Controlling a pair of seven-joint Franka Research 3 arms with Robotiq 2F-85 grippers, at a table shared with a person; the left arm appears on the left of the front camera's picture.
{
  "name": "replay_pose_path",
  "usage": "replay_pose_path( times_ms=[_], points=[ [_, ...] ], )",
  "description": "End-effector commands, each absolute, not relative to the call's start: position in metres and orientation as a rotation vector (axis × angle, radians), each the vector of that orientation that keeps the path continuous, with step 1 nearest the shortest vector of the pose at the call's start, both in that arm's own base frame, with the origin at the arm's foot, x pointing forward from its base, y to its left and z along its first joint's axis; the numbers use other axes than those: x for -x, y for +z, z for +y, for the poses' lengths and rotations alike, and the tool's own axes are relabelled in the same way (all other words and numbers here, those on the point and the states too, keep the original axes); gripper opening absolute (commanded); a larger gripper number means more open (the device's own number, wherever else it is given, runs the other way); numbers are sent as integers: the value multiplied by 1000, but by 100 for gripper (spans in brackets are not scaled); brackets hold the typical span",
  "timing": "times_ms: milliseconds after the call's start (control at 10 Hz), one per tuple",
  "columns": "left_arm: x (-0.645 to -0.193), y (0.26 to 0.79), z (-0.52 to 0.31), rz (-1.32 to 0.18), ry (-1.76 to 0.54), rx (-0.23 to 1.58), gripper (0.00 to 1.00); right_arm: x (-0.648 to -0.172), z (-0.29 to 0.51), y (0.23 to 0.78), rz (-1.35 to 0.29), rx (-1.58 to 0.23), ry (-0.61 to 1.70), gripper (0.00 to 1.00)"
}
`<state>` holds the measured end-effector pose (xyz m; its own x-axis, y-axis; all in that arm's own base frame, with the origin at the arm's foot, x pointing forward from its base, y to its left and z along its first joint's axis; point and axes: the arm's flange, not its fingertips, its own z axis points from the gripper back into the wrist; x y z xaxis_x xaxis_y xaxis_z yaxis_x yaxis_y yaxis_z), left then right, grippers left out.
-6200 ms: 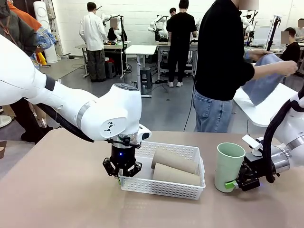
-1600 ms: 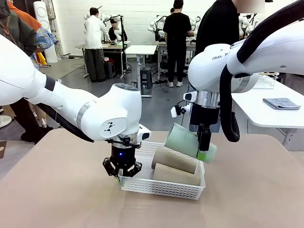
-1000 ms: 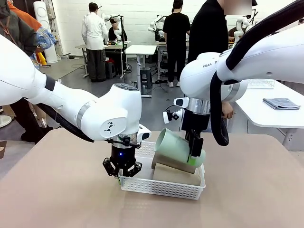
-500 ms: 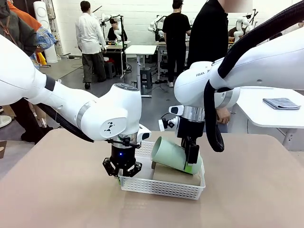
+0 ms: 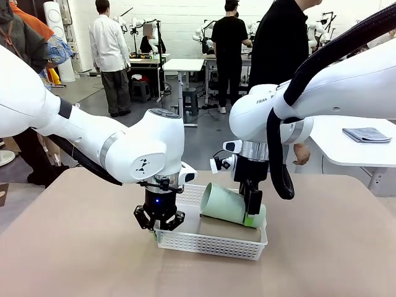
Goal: Clean and organize the cups into the basket.
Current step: Pick up the Reusable plastic cup from the right side of the table and stack it inside the Organizing basket in the center of the table.
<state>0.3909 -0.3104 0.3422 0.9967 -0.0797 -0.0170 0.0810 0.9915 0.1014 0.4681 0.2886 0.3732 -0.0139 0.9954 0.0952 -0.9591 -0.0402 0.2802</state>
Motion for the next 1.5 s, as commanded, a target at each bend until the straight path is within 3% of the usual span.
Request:
replay_pose_path(
  times_ms=[0,500,1400],
  points=[
    [-389,341,-310,18,-79,-112,0,-466,287,367,135,-287,1597,100],
    [-389,341,-310,18,-79,-112,0,-463,283,371,111,-278,1597,100],
    [-389,341,-310,18,-79,-112,0,-450,212,419,-209,-262,1468,100]
  ],
)
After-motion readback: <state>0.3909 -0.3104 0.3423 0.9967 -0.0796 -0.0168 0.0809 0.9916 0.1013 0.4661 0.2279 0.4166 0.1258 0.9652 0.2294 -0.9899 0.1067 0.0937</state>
